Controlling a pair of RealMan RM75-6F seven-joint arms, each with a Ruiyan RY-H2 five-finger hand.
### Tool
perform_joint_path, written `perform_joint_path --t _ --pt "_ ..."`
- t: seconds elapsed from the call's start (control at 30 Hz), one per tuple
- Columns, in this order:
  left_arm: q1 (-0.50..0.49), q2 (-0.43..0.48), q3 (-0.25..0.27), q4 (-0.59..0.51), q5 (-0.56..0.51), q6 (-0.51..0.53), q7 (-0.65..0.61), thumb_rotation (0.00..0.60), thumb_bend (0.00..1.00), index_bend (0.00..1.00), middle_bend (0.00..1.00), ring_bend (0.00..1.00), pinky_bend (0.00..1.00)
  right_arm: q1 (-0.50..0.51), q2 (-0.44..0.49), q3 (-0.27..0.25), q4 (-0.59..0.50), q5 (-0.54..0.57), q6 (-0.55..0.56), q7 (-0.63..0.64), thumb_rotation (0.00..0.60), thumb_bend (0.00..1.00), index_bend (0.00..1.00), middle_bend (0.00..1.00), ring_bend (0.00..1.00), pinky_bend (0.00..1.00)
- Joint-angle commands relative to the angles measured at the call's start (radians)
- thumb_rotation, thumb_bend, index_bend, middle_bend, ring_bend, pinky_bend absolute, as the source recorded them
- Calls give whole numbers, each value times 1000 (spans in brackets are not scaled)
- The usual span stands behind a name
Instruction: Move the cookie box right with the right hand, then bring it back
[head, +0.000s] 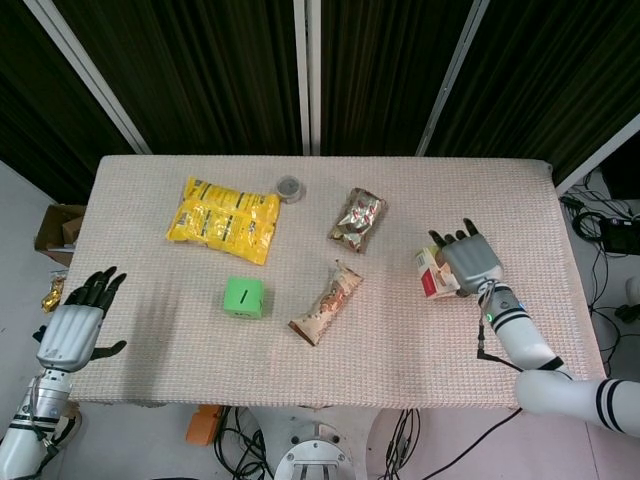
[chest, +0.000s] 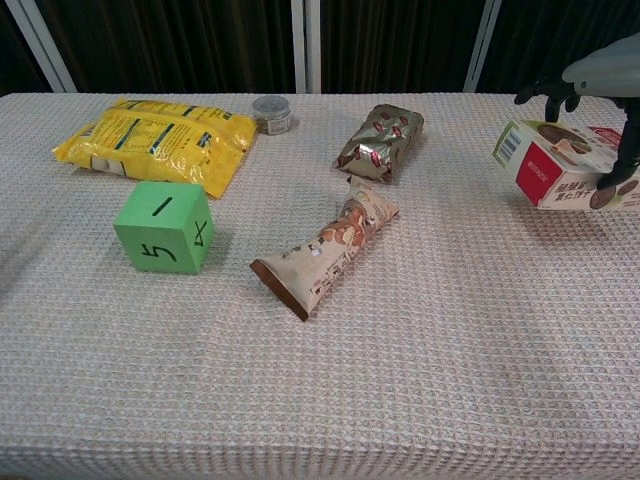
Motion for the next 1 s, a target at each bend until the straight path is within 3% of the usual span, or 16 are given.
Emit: perform_joint_path --t 0.03,0.27,0.37,0.43,0.53,0.63,0.83,0.93,1.0 --pt "0 -2 1 3 0 -3 -1 600 0 23 16 36 228 71 -67 -10 -14 123 37 -97 600 244 35 791 196 0" --pt "0 -4 -1 6 -1 -4 -2 600 0 23 16 36 228 74 -116 -19 30 141 65 -109 600 189 19 746 187 0" --pt "2 -4 0 6 -1 -3 0 600 0 23 16 36 228 75 -118 -23 34 164 38 -100 600 99 0 656 133 0" --pt "4 -3 0 6 -1 0 0 600 0 23 16 36 228 77 -110 -24 34 169 17 -87 600 26 0 483 54 0" --pt "6 -2 -1 6 -1 4 1 600 0 23 16 36 228 61 -106 -17 36 128 18 -45 600 0 0 176 0 0" --pt "9 -1 -1 5 1 8 1 600 0 23 16 36 228 46 -87 -12 20 91 11 -4 600 0 0 21 0 0" --pt "12 -2 -1 2 6 15 4 600 0 23 16 36 228 -22 2 -12 -74 -45 26 116 600 0 0 0 0 0" --pt "14 -2 0 0 10 19 7 600 0 23 16 36 228 -102 62 -18 -134 -176 77 225 600 0 0 0 0 0" --pt "17 -3 0 -1 20 31 6 600 0 23 16 36 228 -191 85 -38 -144 -345 173 313 600 0 0 0 0 0"
